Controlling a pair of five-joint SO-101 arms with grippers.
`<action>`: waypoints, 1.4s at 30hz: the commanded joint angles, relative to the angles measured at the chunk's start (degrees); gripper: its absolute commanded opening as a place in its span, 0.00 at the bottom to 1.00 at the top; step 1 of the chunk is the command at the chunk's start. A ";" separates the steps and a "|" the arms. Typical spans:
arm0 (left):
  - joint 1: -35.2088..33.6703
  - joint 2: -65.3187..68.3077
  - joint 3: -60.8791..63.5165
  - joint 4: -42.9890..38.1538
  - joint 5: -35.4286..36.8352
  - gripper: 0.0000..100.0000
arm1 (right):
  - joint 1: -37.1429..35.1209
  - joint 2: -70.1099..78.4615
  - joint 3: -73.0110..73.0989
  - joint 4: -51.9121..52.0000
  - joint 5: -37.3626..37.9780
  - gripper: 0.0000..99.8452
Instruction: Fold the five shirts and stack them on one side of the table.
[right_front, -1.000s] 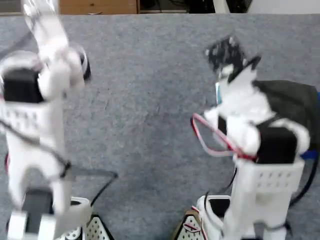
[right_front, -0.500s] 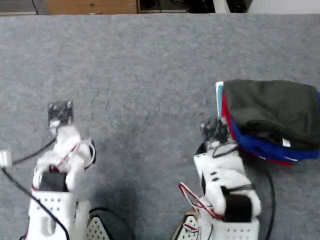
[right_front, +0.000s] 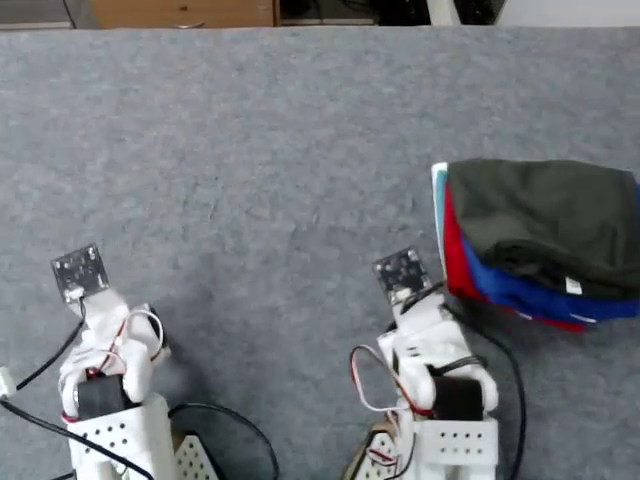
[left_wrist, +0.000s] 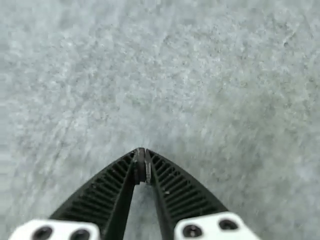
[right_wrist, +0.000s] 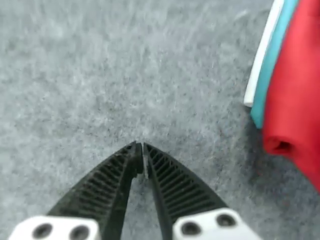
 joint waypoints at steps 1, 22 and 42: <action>-0.70 -3.56 0.62 6.77 -0.09 0.02 | 0.75 -2.33 -0.04 0.18 0.62 0.00; -0.62 -3.82 0.53 8.88 0.00 0.02 | 0.75 -2.33 -0.04 0.18 0.70 0.00; -0.62 -3.82 0.53 8.88 0.00 0.02 | 0.75 -2.33 -0.04 0.18 0.70 0.00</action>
